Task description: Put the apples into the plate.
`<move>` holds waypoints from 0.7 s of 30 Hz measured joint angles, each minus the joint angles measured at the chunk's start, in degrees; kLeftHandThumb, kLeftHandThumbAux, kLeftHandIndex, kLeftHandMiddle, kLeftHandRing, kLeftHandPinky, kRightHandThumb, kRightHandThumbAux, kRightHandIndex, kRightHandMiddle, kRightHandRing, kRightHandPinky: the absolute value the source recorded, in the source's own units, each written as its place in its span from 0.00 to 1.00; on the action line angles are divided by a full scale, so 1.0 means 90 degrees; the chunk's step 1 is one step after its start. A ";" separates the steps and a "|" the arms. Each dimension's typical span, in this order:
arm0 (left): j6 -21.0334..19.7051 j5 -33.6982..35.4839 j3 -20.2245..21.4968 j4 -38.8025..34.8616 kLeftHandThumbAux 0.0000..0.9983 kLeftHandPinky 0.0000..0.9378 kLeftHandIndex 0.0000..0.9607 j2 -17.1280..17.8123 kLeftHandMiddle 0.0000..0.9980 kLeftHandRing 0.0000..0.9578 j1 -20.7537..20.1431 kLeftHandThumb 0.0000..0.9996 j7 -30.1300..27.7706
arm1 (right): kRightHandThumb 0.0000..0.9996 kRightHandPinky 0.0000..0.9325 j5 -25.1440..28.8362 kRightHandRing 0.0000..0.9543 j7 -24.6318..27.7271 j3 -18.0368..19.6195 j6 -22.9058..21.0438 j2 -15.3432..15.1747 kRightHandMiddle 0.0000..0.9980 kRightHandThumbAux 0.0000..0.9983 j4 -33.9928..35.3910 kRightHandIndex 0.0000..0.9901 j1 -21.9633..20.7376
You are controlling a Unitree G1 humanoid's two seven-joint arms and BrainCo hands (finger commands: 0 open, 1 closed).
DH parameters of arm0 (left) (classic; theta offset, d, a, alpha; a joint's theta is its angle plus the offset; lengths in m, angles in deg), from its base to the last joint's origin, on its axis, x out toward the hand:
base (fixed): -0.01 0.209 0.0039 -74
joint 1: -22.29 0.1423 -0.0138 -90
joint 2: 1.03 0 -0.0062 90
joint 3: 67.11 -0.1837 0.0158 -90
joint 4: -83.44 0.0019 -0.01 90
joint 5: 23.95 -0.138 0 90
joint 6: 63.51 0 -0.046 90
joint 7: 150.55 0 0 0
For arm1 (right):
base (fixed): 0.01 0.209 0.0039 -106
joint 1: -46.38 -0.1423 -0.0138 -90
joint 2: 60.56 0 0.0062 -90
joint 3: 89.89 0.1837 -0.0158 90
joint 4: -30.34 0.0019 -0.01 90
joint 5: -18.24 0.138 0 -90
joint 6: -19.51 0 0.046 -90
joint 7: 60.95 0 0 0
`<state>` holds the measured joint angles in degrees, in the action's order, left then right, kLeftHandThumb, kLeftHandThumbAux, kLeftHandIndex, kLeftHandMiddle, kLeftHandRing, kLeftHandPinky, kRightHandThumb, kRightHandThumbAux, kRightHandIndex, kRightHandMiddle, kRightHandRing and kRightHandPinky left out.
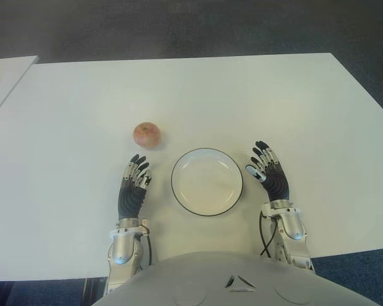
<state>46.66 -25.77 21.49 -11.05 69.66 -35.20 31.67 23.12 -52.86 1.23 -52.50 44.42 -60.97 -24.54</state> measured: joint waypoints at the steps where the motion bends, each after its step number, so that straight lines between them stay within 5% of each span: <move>1: 0.0000 0.0010 0.0000 0.0000 0.57 0.23 0.11 -0.0005 0.16 0.20 0.0000 0.13 0.0000 | 0.33 0.15 0.0001 0.08 0.0000 0.0000 0.0000 0.0000 0.08 0.67 0.0003 0.10 0.0005; 13: 0.0035 -0.0236 0.0008 0.0006 0.58 0.17 0.09 0.0007 0.14 0.16 -0.0008 0.13 0.0092 | 0.32 0.13 0.0001 0.07 -0.0002 -0.0002 -0.0002 0.0003 0.07 0.67 0.0034 0.09 0.0014; 21: 0.0548 -0.2135 0.0026 0.0116 0.58 0.15 0.07 0.0069 0.13 0.15 -0.0024 0.19 0.1457 | 0.32 0.14 -0.0001 0.07 -0.0002 0.0002 -0.0002 0.0000 0.08 0.67 0.0035 0.10 0.0011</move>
<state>51.60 -44.99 21.73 -10.01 70.28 -35.41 44.79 23.11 -52.88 1.25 -52.52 44.42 -60.65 -24.43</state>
